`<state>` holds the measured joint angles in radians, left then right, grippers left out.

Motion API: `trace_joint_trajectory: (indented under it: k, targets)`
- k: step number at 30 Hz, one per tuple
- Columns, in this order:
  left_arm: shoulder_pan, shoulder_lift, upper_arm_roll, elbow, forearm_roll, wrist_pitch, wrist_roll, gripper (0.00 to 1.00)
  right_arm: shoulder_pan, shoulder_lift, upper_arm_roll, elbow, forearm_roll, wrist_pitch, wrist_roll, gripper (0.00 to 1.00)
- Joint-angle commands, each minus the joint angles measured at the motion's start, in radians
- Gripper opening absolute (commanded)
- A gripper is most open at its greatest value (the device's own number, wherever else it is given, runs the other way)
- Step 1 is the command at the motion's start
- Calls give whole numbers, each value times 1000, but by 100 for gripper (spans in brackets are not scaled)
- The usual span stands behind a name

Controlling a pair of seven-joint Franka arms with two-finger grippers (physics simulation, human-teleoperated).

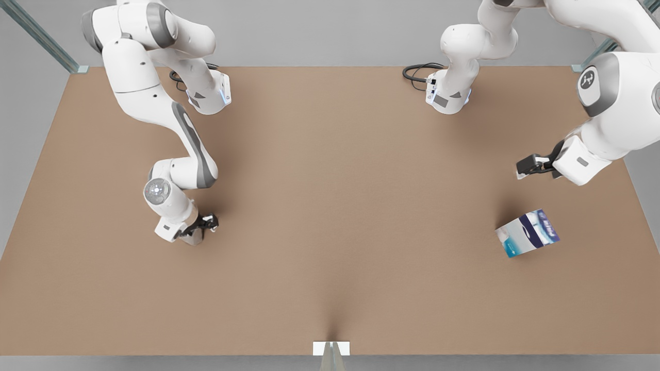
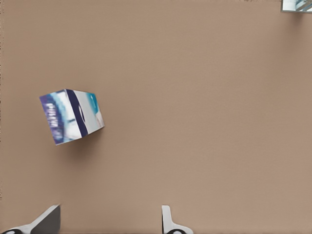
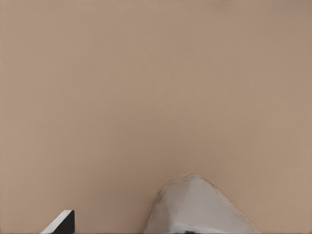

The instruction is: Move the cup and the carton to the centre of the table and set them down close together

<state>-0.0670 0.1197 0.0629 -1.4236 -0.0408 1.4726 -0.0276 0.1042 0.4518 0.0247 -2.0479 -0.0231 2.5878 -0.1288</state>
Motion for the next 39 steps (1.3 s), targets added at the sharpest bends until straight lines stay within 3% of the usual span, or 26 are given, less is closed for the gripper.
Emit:
trace_joint_trajectory:
  k: [1,2,3,20,26,37,39]
  targets:
    - [-5,0,0,0,-1,0,0,100,0,2,-3,0,0,0,0,42]
    - [-5,0,0,0,-1,0,0,100,2,4,-5,3,2,0,0,28]
    - [-5,0,0,0,-1,0,0,100,2,4,-6,3,2,-2,0,21]
    - [1,6,3,3,-1,0,0,100,22,-13,-5,5,11,-18,1,21]
    - [15,0,15,3,-1,-2,3,100,86,-21,-2,84,15,-104,95,21]
    - [32,17,63,5,-5,9,-14,100,255,154,0,529,54,-416,350,21]
    - [33,44,120,-34,-2,156,-113,100,291,205,0,606,63,-419,403,21]
